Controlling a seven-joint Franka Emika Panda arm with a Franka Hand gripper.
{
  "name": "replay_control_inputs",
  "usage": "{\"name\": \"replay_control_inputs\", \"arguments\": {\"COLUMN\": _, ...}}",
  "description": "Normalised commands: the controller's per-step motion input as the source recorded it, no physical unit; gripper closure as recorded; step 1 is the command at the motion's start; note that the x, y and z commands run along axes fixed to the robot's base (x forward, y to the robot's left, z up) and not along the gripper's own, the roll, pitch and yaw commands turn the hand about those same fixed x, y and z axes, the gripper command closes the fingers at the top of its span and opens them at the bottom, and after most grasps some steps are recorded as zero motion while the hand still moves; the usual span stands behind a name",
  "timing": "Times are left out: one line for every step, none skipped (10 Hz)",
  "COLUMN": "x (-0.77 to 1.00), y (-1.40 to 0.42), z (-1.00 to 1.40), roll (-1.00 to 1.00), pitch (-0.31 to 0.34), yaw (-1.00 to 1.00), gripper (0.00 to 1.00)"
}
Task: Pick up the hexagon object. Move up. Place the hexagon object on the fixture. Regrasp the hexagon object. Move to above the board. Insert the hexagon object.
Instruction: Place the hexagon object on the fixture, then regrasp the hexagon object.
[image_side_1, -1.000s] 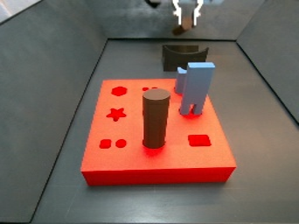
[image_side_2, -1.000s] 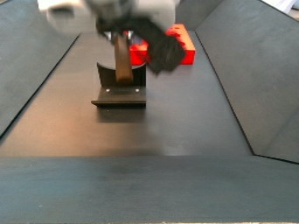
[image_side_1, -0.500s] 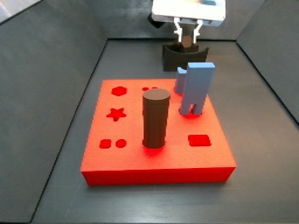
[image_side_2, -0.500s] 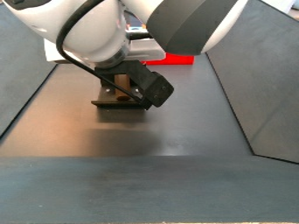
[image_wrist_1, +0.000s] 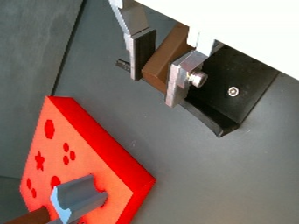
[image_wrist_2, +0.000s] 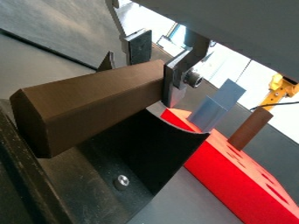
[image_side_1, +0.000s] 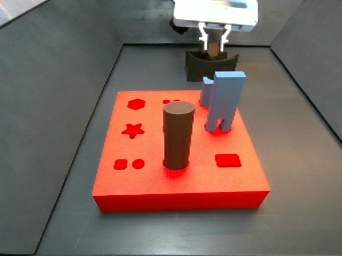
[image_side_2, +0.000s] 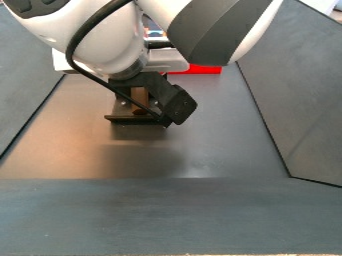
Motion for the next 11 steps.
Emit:
{"name": "replay_control_inputs", "arguments": {"x": 0.00, "y": 0.00, "z": 0.00, "roll": 0.00, "pitch": 0.000, "yaw": 0.00, "gripper": 0.00}}
{"name": "replay_control_inputs", "arguments": {"x": 0.00, "y": 0.00, "z": 1.00, "roll": 0.01, "pitch": 0.007, "yaw": 0.05, "gripper": 0.00}}
{"name": "replay_control_inputs", "arguments": {"x": -0.01, "y": 0.00, "z": 1.00, "roll": 0.02, "pitch": 0.010, "yaw": 0.05, "gripper": 0.00}}
{"name": "replay_control_inputs", "arguments": {"x": -0.02, "y": 0.00, "z": 1.00, "roll": 0.02, "pitch": 0.015, "yaw": 0.05, "gripper": 0.00}}
{"name": "replay_control_inputs", "arguments": {"x": -0.03, "y": 0.00, "z": 1.00, "roll": 0.03, "pitch": 0.020, "yaw": 0.04, "gripper": 0.00}}
{"name": "replay_control_inputs", "arguments": {"x": -0.04, "y": 0.00, "z": 1.00, "roll": 0.03, "pitch": 0.028, "yaw": 0.03, "gripper": 0.00}}
{"name": "replay_control_inputs", "arguments": {"x": -0.05, "y": 0.01, "z": 0.86, "roll": 0.03, "pitch": 0.035, "yaw": 0.02, "gripper": 0.00}}
{"name": "replay_control_inputs", "arguments": {"x": -0.04, "y": 0.01, "z": 0.67, "roll": 0.02, "pitch": 0.042, "yaw": 0.01, "gripper": 0.00}}
{"name": "replay_control_inputs", "arguments": {"x": -0.04, "y": 0.01, "z": 0.48, "roll": 0.02, "pitch": 0.047, "yaw": 0.01, "gripper": 0.00}}
{"name": "replay_control_inputs", "arguments": {"x": -0.03, "y": 0.01, "z": 0.21, "roll": 0.02, "pitch": 0.052, "yaw": 0.00, "gripper": 0.00}}
{"name": "replay_control_inputs", "arguments": {"x": -0.09, "y": -0.65, "z": 0.51, "roll": 1.00, "pitch": 0.039, "yaw": 0.01, "gripper": 0.00}}
